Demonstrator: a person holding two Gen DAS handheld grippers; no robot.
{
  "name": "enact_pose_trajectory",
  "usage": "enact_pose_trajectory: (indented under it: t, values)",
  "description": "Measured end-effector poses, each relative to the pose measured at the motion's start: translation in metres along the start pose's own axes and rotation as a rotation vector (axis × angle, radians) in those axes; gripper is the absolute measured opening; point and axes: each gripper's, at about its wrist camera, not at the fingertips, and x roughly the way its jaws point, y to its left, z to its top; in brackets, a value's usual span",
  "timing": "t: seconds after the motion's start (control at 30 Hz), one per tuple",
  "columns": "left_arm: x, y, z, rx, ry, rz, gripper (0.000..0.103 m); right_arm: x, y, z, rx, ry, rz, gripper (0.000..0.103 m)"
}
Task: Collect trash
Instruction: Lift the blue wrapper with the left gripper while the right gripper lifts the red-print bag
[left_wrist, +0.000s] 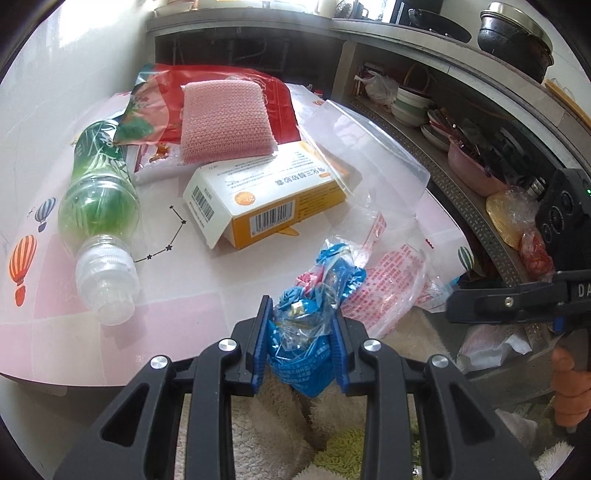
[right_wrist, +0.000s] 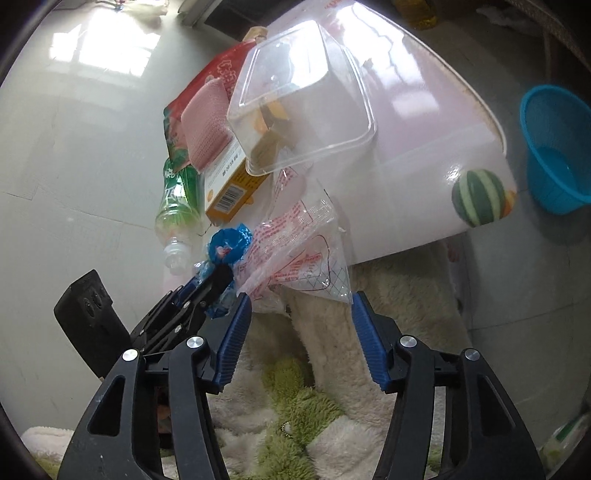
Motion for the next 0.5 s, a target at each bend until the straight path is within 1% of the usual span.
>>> enact_pose_trajectory:
  t: [0.17,0.3,0.33,0.47,0.5]
  values:
    - [0.004,-0.005,0.001,0.012,0.024,-0.024,0.028,0.003,0.000,0.009,0.037,-0.018,-0.005,0.059]
    - [0.010,-0.016,-0.003,0.005,0.081,-0.128,0.028,0.003,-0.006,0.013,0.078,-0.022,0.029,0.059]
    - [0.011,-0.021,-0.004,0.018,0.084,-0.135,0.028,0.003,-0.007,0.013,0.081,-0.026,0.026,0.057]
    - [0.013,-0.037,-0.006,0.073,0.089,-0.130,0.028,-0.003,-0.018,0.010,0.102,-0.052,0.004,0.035]
    - [0.012,-0.039,-0.005,0.077,0.088,-0.137,0.028,-0.004,-0.021,0.010,0.111,-0.056,0.015,0.033]
